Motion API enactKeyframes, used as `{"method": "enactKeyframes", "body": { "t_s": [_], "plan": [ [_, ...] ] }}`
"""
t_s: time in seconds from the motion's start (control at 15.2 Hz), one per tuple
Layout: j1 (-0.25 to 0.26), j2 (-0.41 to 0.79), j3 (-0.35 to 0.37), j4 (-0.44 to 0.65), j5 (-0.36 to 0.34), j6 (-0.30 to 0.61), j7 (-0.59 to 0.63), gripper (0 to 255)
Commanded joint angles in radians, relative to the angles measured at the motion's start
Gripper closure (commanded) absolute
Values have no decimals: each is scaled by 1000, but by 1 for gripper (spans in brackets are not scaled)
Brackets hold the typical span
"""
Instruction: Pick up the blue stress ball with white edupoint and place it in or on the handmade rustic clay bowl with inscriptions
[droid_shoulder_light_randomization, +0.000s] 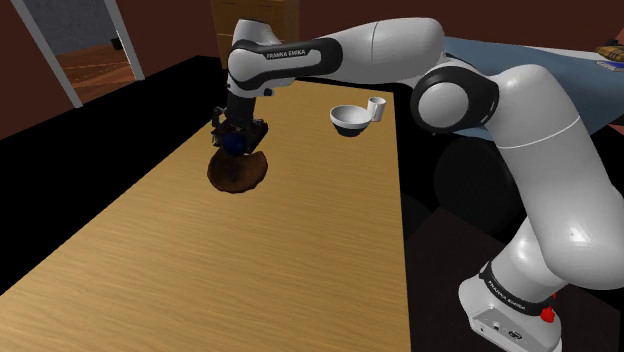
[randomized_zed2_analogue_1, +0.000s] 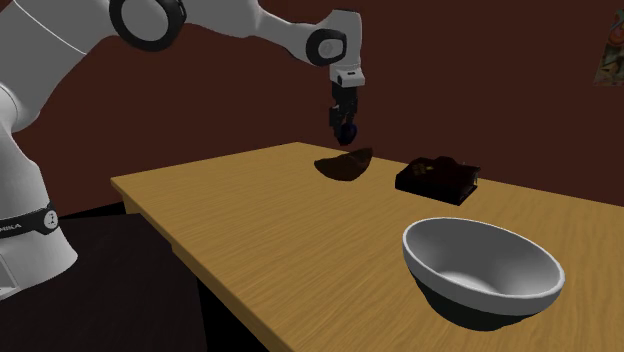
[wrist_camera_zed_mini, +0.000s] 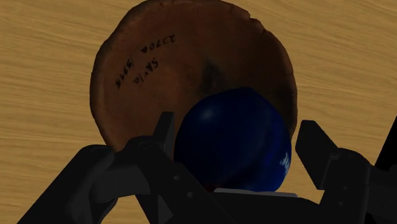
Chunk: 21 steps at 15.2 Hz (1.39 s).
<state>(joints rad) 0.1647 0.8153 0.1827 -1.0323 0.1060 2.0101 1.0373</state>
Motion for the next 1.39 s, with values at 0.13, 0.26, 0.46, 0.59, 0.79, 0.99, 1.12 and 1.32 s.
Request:
{"method": "enactKeyframes", "body": {
  "t_s": [0.13, 0.26, 0.46, 0.59, 0.79, 0.99, 1.12, 1.32],
  "plan": [
    [-3, 12, 0, -31, 2, 43, -10, 255],
    [-4, 18, 0, -44, 2, 61, -13, 255],
    [-4, 18, 0, -43, 2, 61, -13, 255],
    [-4, 18, 0, -43, 2, 61, -13, 255],
    [-4, 18, 0, -44, 2, 61, -13, 0],
    [-4, 18, 0, -44, 2, 61, -13, 0],
    [-4, 18, 0, -44, 2, 61, -13, 0],
    [-19, -35, 1, -38, 6, 0, -15, 0]
  ]
}}
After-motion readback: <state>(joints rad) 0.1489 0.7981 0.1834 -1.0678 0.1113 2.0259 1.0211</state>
